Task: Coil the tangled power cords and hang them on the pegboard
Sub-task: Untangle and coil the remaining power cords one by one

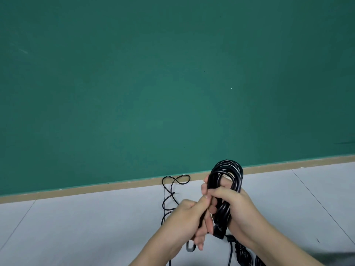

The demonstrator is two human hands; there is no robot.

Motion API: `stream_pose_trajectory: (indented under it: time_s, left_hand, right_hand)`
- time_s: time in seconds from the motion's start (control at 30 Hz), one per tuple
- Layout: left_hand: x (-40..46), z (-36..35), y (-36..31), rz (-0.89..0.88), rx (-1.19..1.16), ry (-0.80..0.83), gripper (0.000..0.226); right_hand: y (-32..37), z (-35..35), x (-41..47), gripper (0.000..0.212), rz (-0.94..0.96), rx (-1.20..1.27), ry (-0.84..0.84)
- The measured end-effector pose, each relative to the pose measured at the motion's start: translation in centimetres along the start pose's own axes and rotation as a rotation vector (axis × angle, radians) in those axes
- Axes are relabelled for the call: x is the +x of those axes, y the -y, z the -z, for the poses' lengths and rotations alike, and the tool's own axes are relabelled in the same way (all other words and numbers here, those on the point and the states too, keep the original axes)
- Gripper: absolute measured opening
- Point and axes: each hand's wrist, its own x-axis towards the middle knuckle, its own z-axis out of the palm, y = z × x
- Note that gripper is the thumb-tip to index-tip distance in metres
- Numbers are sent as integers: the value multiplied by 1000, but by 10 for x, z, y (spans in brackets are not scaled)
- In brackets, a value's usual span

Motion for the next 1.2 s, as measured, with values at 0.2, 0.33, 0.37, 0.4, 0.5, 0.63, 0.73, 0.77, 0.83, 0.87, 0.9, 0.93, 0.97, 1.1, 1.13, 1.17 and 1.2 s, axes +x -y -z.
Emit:
stream_pose_trajectory:
  time_s: [0.2,0.33,0.37,0.4,0.5,0.63,0.73,0.77,0.83,0.87,0.9,0.93,0.97,1.1,1.13,1.17,1.2]
  left_hand:
    - [0,-4,-2,-55,115,-6,64]
    - [-10,9,-8,-77,132,-41,45]
    - [-14,13,-11,-76,162,-40,43]
    - [-20,18,-13,-85,219,-40,43]
    - [-40,34,-23,-105,393,-8,40]
    - [-60,55,-31,-107,421,-12,38]
    - [-63,53,-34,-218,399,-37,27]
    - [-64,48,-36,-269,374,-58,25]
    - [-62,40,-40,-355,303,-134,24]
    - [-60,36,-42,-382,251,-177,25]
    - [-59,32,-42,-396,204,-204,25]
    - [-57,29,-41,-408,180,-214,25]
    - [-55,26,-41,-404,175,-208,27]
    - [-49,10,-44,-383,102,-142,31]
    - [-48,7,-47,-375,78,-138,30]
    - [-48,5,-50,-364,58,-150,34]
    - [-47,5,-50,-346,47,-174,41]
  right_hand:
    - [19,4,15,16,125,61,-119]
    - [36,21,22,15,97,267,-51]
    - [38,25,23,18,95,248,-55]
    - [39,29,23,21,88,216,-50]
    - [39,36,18,28,48,0,2]
    - [40,36,7,44,12,-292,51]
    - [45,33,-7,64,72,-621,93]
    - [44,30,-12,69,97,-703,150]
    - [41,19,-23,65,91,-777,320]
    - [40,13,-28,62,79,-811,398]
    - [37,8,-31,58,83,-847,443]
    - [34,6,-32,49,84,-893,461]
    - [32,4,-32,38,62,-932,477]
    - [33,6,-35,19,-95,-924,551]
    - [34,9,-36,23,-129,-872,549]
    - [36,13,-36,28,-175,-775,560]
    - [37,17,-36,32,-218,-646,581]
